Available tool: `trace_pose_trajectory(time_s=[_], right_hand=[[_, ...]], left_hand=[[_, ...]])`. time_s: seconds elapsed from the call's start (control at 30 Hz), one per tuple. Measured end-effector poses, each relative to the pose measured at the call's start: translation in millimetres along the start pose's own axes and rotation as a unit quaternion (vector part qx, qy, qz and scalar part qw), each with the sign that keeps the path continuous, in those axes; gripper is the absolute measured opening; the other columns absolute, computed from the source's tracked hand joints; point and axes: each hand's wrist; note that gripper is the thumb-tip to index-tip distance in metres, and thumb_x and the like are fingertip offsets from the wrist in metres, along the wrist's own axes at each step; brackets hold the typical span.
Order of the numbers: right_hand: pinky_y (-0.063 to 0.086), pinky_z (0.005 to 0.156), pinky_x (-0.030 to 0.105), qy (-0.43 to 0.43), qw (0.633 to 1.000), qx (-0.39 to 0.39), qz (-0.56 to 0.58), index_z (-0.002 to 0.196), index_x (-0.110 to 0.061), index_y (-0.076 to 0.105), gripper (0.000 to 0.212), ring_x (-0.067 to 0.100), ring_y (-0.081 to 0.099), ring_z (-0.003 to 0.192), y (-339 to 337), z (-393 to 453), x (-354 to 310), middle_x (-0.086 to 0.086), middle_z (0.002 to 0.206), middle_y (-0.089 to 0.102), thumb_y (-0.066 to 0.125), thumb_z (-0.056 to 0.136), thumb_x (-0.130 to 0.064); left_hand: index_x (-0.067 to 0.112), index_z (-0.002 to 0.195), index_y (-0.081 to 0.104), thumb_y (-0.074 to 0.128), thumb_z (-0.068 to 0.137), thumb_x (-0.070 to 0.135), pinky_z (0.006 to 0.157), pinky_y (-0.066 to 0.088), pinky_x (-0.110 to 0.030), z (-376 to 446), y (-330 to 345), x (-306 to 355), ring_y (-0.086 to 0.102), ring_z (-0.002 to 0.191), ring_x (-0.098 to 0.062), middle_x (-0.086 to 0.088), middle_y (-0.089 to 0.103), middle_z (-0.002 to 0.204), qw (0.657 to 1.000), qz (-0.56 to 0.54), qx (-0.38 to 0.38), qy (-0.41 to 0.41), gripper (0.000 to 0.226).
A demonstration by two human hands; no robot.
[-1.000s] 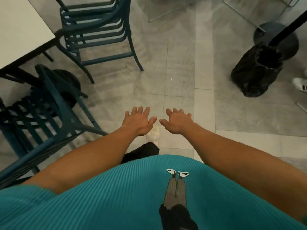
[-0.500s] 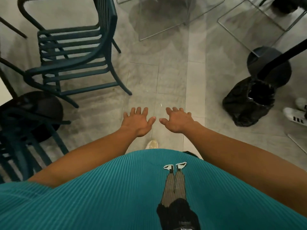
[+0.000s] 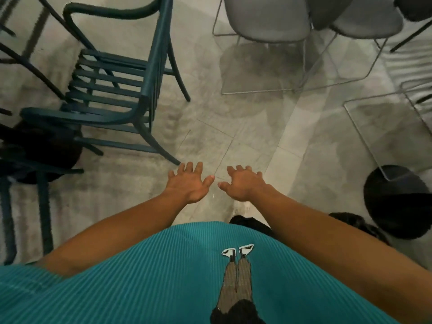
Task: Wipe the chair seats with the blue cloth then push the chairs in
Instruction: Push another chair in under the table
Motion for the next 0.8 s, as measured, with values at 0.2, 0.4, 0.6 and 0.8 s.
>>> trace_pose_trajectory(time_s=[0.2, 0.4, 0.6, 0.8], right_hand=[[0.021, 0.111, 0.057, -0.077, 0.991, 0.035, -0.105, 0.15, -0.021, 0.02, 0.076, 0.036, 0.021, 0.141, -133.0, 62.7, 43.2, 0.012, 0.156, 0.024, 0.036, 0.089, -0.065], [0.03, 0.107, 0.056, -0.199, 0.958, 0.133, -0.158, 0.147, -0.019, 0.026, 0.075, 0.038, 0.029, 0.137, -265.6, 125.8, 5.8, 0.014, 0.15, 0.032, 0.038, 0.088, -0.064], [0.023, 0.109, 0.059, -0.311, 0.898, 0.226, -0.217, 0.151, -0.018, 0.016, 0.077, 0.038, 0.018, 0.142, -341.6, 188.1, -56.5, 0.015, 0.156, 0.021, 0.041, 0.089, -0.058], [0.005, 0.114, 0.062, -0.405, 0.848, 0.218, -0.264, 0.152, -0.02, -0.005, 0.103, 0.04, -0.008, 0.146, -386.1, 245.6, -93.0, 0.016, 0.16, -0.008, 0.059, 0.082, -0.059]], left_hand=[[0.022, 0.154, 0.004, 0.016, 0.095, 0.063, 0.116, 0.004, -0.055, 45.8, -86.4, 59.8, 0.0, 0.148, -0.031, -0.01, 0.003, 0.162, 0.989, -0.063, 0.104, -0.09, 0.074], [0.018, 0.154, -0.005, 0.021, 0.096, 0.057, 0.118, -0.005, -0.054, 80.1, -187.4, 56.0, -0.01, 0.148, -0.032, -0.014, -0.007, 0.161, 0.933, -0.062, 0.31, -0.172, 0.074], [0.014, 0.153, -0.011, 0.027, 0.092, 0.061, 0.115, -0.008, -0.058, 131.6, -248.3, 18.0, -0.015, 0.146, -0.034, -0.018, -0.015, 0.159, 0.867, -0.106, 0.408, -0.267, 0.085], [0.015, 0.15, -0.019, 0.04, 0.078, 0.077, 0.113, -0.009, -0.062, 167.9, -272.2, -16.6, -0.019, 0.145, -0.035, -0.017, -0.022, 0.158, 0.836, -0.173, 0.385, -0.35, 0.112]])
Point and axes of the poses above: each hand's wrist, its own z-axis towards the middle knuckle, its own y-axis out of the palm, x = y × z
